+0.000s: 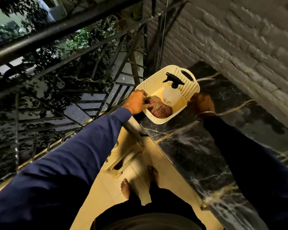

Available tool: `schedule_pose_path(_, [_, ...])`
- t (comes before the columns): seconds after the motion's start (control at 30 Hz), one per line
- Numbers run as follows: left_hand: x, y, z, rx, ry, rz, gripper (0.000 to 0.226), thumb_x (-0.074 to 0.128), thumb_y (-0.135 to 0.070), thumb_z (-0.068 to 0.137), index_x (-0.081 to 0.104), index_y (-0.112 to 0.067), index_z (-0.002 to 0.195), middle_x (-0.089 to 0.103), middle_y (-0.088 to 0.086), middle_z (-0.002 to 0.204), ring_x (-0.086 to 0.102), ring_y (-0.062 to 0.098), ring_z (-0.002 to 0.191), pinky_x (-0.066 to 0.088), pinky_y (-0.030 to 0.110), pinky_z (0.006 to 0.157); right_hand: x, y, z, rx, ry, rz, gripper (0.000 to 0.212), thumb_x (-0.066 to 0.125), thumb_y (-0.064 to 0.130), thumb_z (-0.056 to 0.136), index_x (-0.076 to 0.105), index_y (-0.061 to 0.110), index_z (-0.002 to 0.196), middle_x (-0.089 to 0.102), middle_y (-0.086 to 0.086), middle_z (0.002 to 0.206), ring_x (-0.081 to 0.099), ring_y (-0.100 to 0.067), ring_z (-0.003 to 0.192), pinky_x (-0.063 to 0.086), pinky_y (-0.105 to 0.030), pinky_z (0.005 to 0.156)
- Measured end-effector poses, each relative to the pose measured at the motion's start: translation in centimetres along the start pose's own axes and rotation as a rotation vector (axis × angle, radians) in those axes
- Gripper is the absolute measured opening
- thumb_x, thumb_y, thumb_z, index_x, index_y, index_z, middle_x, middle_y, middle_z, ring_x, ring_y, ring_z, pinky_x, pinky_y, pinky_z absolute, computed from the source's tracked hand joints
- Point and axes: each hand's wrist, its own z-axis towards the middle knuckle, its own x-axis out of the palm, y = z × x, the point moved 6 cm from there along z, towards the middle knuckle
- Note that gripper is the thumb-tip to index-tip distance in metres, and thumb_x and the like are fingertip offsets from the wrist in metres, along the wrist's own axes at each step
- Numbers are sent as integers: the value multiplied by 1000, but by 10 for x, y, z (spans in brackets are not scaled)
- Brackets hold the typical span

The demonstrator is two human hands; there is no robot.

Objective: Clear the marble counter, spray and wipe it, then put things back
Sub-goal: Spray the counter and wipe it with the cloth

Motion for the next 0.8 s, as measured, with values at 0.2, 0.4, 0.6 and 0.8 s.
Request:
schedule_pose_path(0.2, [-7,9,-8,-346,-256,-127,93,88,-30,62,38,-1,135,36,20,139,43,38,126,44,37,103,-12,-11,19,83,-61,1,24,64,22,88,69,6,105,70,-18,101,67,-36,94,54,-41,78])
schedule_pose_path(0.4, [43,8,-22,-665,41,-810,47,75,-11,81,57,-1,123,65,12,111,66,29,95,60,46,78,-20,-19,58,53,-115,-75,28,60,18,90,62,1,112,61,-23,116,56,-40,112,49,-49,92])
schedule_pose_path(0.6, [58,1,-16,-674,13,-828,37,59,2,83,59,-1,120,69,18,109,73,34,79,62,50,62,1,-35,105,81,28,-15,34,57,22,92,53,0,118,62,-23,112,59,-39,105,49,-46,88])
schedule_pose_path(0.8, [61,5,-13,-709,-2,-774,35,56,4,87,56,0,121,68,18,108,73,33,76,62,46,58,18,-40,125,63,87,-8,29,45,24,98,60,0,107,65,-24,104,61,-39,96,48,-44,83])
